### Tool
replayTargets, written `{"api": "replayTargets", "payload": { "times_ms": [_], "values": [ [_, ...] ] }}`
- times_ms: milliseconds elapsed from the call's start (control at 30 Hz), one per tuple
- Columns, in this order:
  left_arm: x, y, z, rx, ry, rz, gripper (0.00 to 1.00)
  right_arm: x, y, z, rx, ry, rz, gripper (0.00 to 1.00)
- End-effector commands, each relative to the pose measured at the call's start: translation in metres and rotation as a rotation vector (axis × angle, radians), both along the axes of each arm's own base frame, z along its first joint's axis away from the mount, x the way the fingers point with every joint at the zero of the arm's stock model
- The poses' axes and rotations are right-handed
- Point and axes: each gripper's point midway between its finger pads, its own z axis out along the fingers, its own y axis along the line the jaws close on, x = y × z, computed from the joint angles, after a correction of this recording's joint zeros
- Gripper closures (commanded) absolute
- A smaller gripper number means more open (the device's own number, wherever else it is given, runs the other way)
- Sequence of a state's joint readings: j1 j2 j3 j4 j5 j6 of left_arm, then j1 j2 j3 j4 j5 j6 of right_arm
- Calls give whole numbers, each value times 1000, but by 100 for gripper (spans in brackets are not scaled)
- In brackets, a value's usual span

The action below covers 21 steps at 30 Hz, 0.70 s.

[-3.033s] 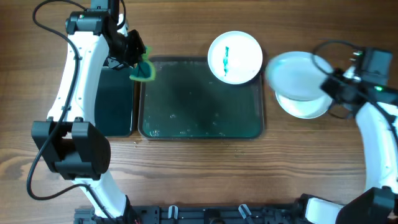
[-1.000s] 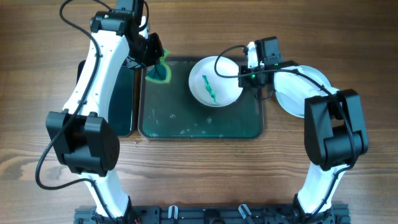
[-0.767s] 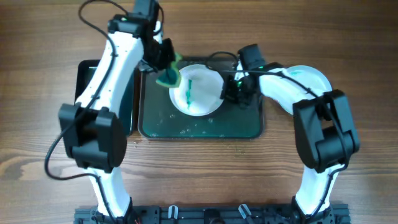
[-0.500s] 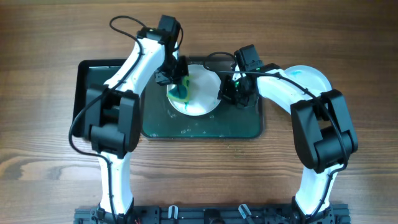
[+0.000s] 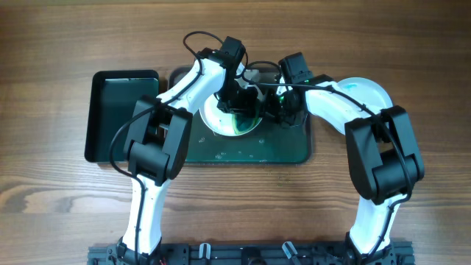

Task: Clean dirty plates on tray and stack at the side
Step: 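Scrub the last white plate with the sponge in the left gripper, then carry the last plate with the right gripper onto the plate stack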

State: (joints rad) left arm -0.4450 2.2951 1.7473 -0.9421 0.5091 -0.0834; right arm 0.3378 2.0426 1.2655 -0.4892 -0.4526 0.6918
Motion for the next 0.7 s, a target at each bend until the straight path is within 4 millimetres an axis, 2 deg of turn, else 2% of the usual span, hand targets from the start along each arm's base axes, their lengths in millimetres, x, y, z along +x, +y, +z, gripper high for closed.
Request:
{"api": "replayTargets", "payload": {
  "times_ms": [0, 67, 133, 267, 367, 433, 467, 500, 533, 567, 633, 667],
  "values": [
    [31, 94, -43, 485, -46, 402, 96, -4, 3, -5, 13, 18, 7, 96],
    [31, 154, -37, 748, -84, 564, 96, -5, 4, -5, 14, 18, 17, 96],
    [26, 181, -31, 877, -101, 584, 96, -5, 4, -4, 18, 18, 18, 96],
    [29, 196, -24, 963, -157, 578, 96, -5, 4, -4, 18, 19, 18, 96],
    [43, 211, -14, 1039, -262, 641, 96, -5, 5, -4, 23, 16, 19, 96],
    [51, 207, -15, 1018, -296, 659, 96, -4, 5, -4, 23, 16, 18, 96],
    [54, 199, -18, 981, -292, 633, 96, -4, 5, -4, 23, 16, 18, 96],
    [52, 182, -25, 904, -255, 567, 96, -4, 5, -4, 23, 16, 18, 96],
    [42, 139, -39, 697, -151, 423, 96, -4, 5, -4, 24, 13, 18, 96],
    [28, 88, -42, 439, -47, 290, 96, -4, 5, -4, 24, 13, 18, 96],
    [11, 29, -28, 124, 44, 153, 96, -4, 6, -3, 28, 14, 20, 96],
    [8, 14, -23, 47, 56, 130, 96, -4, 6, -3, 27, 14, 21, 96]
  ]
}}
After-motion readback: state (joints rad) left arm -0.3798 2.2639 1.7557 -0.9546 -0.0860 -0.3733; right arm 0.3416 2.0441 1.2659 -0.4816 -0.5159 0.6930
